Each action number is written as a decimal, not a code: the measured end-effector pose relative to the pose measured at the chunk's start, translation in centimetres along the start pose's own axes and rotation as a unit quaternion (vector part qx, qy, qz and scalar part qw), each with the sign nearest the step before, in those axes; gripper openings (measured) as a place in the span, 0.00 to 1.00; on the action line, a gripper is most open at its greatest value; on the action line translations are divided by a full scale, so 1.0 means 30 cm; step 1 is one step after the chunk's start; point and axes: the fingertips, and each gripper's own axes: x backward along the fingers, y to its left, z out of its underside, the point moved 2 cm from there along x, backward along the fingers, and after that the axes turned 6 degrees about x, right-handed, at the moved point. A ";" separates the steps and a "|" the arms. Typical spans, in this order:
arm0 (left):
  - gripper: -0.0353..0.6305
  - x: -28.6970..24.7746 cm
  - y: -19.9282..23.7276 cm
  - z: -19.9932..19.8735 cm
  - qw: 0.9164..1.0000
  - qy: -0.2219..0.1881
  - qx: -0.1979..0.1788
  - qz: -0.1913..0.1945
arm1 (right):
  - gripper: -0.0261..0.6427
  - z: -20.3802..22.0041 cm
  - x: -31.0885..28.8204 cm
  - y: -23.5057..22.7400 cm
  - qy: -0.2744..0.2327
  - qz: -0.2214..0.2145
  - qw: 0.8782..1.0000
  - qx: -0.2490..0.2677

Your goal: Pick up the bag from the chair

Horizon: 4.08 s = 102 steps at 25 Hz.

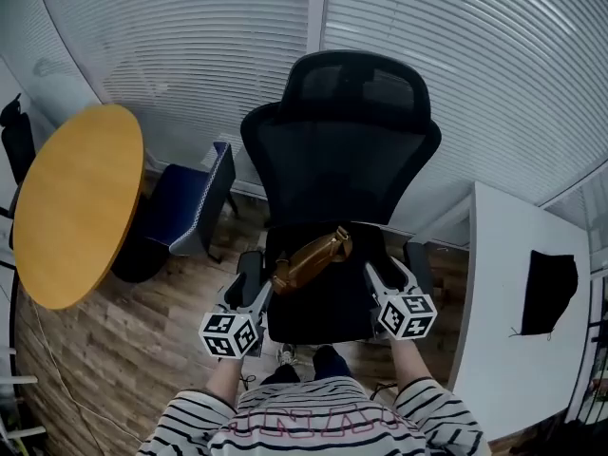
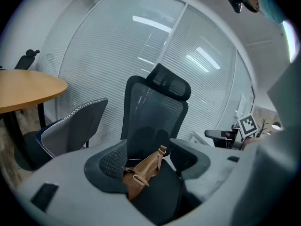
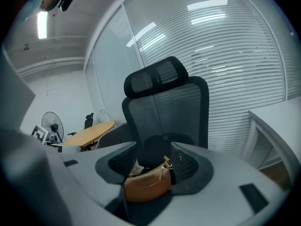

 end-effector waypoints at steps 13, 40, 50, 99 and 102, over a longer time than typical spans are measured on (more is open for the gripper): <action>0.46 -0.158 0.086 0.234 0.993 0.040 0.071 -0.088 | 0.37 0.147 -0.382 -0.107 0.083 -0.080 0.992 0.056; 0.52 -0.421 0.216 0.500 0.961 0.023 0.198 -0.191 | 0.43 0.503 -0.808 -0.159 0.162 -0.187 0.964 0.094; 0.52 -0.444 0.280 0.550 0.942 0.003 0.246 -0.229 | 0.33 0.529 -0.802 -0.148 0.154 -0.216 0.964 0.019; 0.37 0.101 -0.173 0.135 1.000 -0.027 -0.015 0.003 | 0.22 0.157 0.236 0.098 -0.012 0.047 0.998 -0.038; 0.37 0.148 -0.205 0.118 0.999 -0.030 -0.020 0.016 | 0.22 0.133 0.304 0.124 -0.030 0.057 0.997 -0.040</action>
